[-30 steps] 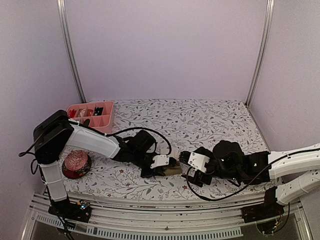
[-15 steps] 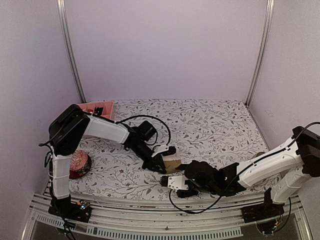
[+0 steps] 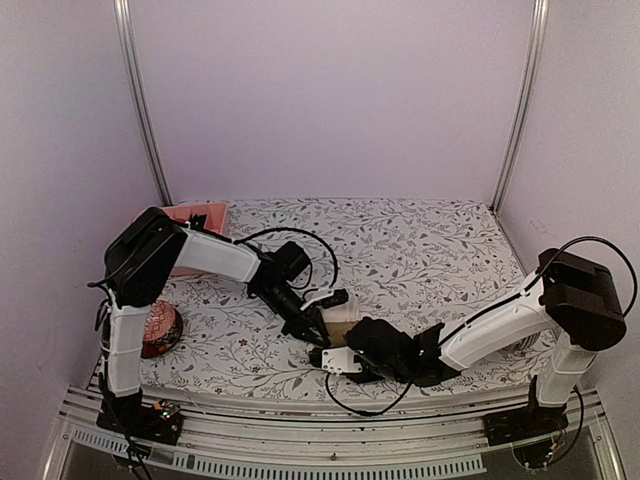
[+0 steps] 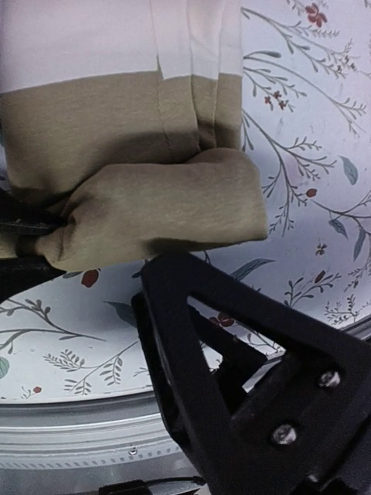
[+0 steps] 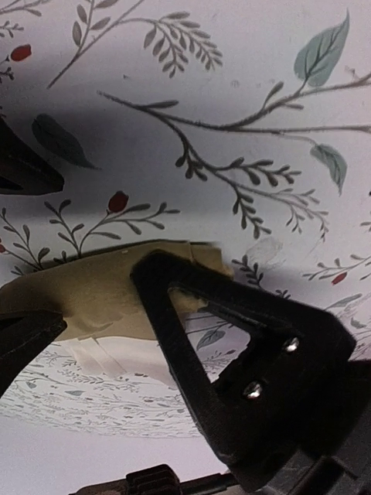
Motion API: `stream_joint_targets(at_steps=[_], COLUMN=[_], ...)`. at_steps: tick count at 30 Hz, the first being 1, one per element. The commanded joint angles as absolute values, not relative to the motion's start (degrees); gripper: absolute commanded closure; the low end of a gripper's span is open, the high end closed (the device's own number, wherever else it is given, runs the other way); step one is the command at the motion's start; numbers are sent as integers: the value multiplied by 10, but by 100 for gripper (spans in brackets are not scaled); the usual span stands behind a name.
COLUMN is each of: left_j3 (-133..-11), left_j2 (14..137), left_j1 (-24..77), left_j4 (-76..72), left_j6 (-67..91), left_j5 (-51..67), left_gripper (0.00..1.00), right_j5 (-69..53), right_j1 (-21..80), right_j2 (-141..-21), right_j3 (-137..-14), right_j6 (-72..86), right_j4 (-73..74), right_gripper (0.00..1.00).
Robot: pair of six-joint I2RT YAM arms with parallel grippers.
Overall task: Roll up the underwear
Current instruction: Roll the underwear at the center of the board.
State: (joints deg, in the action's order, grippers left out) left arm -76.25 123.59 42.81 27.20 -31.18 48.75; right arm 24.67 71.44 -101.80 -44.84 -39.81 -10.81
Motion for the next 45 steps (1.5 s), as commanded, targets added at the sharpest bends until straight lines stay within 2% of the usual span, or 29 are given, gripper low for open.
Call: stream_joint_targets(at_steps=[1, 8, 15, 18, 20, 25, 29, 32, 45], left_j3=[-760, -760, -760, -759, -752, -709, -658, -615, -419], left_j2=[1273, 1273, 1271, 1266, 1254, 1194, 1135, 1067, 909], left_j1=[420, 418, 417, 417, 417, 416, 414, 413, 406], left_j4=[334, 338, 340, 344, 344, 289, 229, 173, -114], left_j6=[-307, -307, -307, -311, -314, -303, -291, -290, -307], left_j5=[455, 460, 461, 457, 452, 413, 380, 364, 295], left_gripper=[100, 100, 100, 98, 89, 48, 18, 4, 2], right_j5=[273, 279, 268, 257, 228, 181, 130, 90, -94], right_j1=[700, 694, 690, 687, 686, 684, 672, 659, 605], right_j2=[-1050, -1073, -1085, -1088, -1087, -1084, -1082, -1087, -1125], right_j3=[-463, -463, -473, -484, -496, -517, -529, -545, -645], right_j6=[-413, -414, -403, -391, -375, -333, -307, -289, -250], right_j4=[-130, -134, -113, -88, -58, 10, 52, 80, 221], right_gripper=[47, 50, 75, 80, 83, 86, 86, 86, 82])
